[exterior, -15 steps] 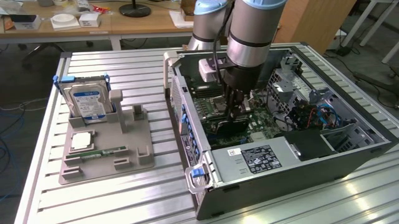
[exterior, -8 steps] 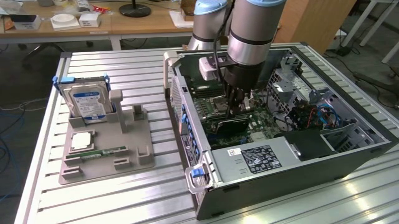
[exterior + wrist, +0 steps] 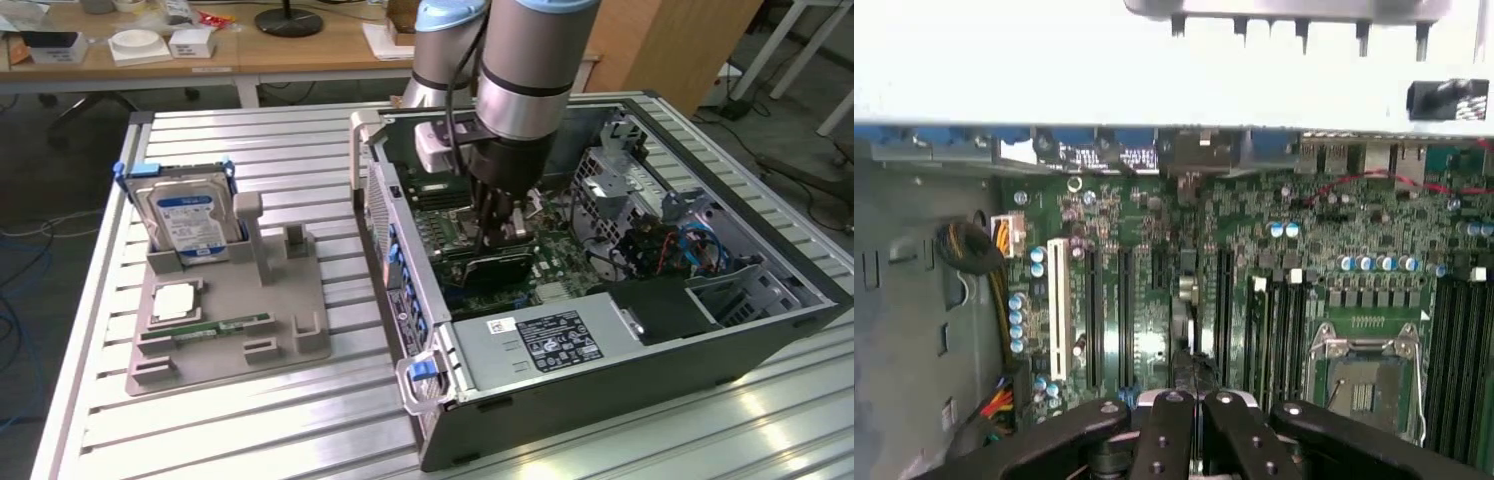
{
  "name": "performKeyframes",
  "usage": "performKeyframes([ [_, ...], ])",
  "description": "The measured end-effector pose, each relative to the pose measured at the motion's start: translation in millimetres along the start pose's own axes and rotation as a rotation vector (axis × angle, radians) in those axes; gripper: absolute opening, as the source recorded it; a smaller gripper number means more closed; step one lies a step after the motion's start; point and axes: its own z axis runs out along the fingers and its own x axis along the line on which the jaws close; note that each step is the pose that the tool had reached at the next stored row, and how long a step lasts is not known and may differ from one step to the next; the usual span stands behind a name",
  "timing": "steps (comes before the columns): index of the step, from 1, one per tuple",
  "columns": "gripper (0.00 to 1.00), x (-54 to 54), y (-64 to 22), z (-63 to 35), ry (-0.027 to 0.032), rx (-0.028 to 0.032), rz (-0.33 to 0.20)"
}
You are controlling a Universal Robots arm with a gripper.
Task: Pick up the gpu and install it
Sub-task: 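Press down on the gpu until it lock into place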
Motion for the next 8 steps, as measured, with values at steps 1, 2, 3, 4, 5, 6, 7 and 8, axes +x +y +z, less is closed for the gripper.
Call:
performKeyframes([
  [1,0.10,0.0,0.1,0.0,0.0002,-0.0120,0.000],
  [2,0.10,0.0,0.1,0.0,0.0002,-0.0294,0.001],
  [3,0.10,0.0,0.1,0.0,0.0004,-0.0474,0.001],
  [4,0.10,0.0,0.1,0.0,0.0006,-0.0660,0.002],
  [5,0.10,0.0,0.1,0.1,0.0007,-0.0833,0.002],
  [6,0.10,0.0,0.1,0.1,0.0009,-0.1013,0.002],
  [7,0.10,0.0,0.1,0.1,0.0010,-0.1193,0.003],
  [8,0.10,0.0,0.1,0.0,0.0013,-0.1373,0.003],
])
